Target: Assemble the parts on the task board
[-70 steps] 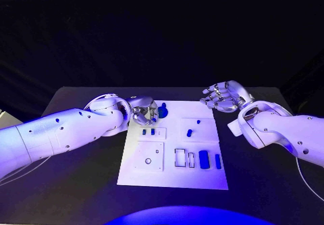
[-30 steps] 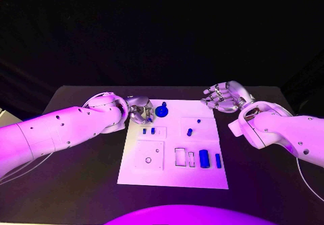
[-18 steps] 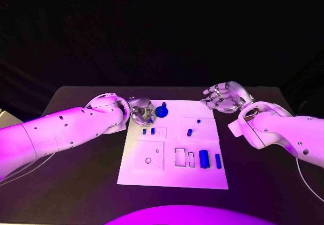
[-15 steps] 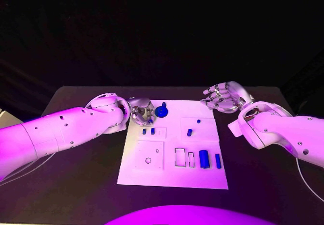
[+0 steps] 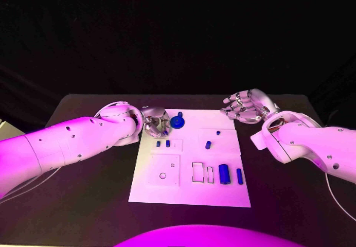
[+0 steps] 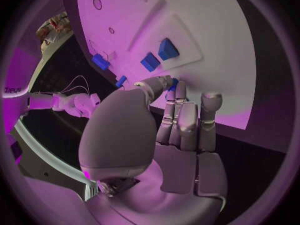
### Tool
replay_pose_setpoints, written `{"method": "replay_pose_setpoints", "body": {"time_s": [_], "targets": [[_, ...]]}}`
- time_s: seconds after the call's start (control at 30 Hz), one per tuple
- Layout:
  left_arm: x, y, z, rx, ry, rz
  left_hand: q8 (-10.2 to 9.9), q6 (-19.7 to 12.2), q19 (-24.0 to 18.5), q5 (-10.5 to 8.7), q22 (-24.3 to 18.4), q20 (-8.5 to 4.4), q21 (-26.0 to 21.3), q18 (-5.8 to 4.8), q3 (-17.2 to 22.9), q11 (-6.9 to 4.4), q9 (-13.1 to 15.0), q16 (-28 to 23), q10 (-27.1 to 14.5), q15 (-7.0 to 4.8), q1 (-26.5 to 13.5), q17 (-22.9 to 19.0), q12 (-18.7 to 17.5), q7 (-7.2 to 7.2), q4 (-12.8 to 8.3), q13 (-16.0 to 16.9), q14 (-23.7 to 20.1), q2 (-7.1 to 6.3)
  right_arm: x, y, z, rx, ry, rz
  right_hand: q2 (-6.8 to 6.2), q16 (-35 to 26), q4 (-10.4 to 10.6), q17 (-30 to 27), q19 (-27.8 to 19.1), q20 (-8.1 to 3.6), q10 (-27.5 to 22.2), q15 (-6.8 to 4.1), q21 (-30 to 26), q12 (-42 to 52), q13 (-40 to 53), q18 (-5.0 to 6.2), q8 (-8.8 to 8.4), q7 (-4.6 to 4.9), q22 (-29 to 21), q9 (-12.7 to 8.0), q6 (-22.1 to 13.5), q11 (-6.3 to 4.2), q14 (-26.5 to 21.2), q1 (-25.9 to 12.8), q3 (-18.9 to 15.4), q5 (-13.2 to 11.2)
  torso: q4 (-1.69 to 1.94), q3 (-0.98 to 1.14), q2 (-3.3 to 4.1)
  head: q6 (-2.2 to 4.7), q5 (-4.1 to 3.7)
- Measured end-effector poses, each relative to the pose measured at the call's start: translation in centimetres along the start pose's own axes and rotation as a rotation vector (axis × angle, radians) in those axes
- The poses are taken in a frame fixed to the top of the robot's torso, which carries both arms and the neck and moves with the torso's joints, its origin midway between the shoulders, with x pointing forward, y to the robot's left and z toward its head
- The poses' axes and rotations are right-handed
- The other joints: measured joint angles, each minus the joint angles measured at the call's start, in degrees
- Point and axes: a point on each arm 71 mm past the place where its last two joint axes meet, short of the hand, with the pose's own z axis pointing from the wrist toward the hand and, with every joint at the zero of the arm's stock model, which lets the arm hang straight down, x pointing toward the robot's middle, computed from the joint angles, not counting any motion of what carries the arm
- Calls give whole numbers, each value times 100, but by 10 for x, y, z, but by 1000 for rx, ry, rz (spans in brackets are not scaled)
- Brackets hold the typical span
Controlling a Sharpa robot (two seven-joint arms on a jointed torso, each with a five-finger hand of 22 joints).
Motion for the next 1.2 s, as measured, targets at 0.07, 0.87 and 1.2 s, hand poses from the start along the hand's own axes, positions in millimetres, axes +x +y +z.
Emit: {"method": "replay_pose_setpoints", "body": {"time_s": [0.07, 0.87, 1.2], "targets": [[0, 0, 0, -1, 1, 1, -16, 29, 0, 0, 0, 0, 0, 0, 0, 0, -2, 0, 1, 0, -19, 5, -11, 0, 0, 0, 0, -19, 0, 0, 0, 0, 0, 0, 0, 0, 0, 0, 0, 0, 0, 0, 0, 0, 0, 0, 0, 0, 0, 0, 0, 0, 0, 0, 0, 0, 1, 1, 0, 0, 3], [2, 2, -1, -1, 4, 1, -419, -129, -199, -1, -191, 82, -93, 1, 99, 76, -71, 0, -76, 77, -73, -213, -493, 100, -129, -143, -77, 20, 0, 0, 0, 2, 3, 0, 0, -44, 0, -25, -2, -2, -3, 21, 0, 0, -30, 0, 0, 0, -53, -8, 0, 3, -21, 0, 0, 0, 3, -4, -2, -12, 10], [3, 4, -2, -5, 7, -10, -586, -249, -306, -1, -306, 115, -153, 0, 129, 147, -115, -18, -148, 143, -94, -367, -693, 122, -158, -219, -143, 44, 0, -1, 0, 3, 4, -1, 0, -44, 0, -34, -41, -1, -21, 21, 0, 0, -47, 0, 0, 0, -86, -11, 0, 21, -21, 0, 0, 0, 2, -6, -3, -3, 14]]}}
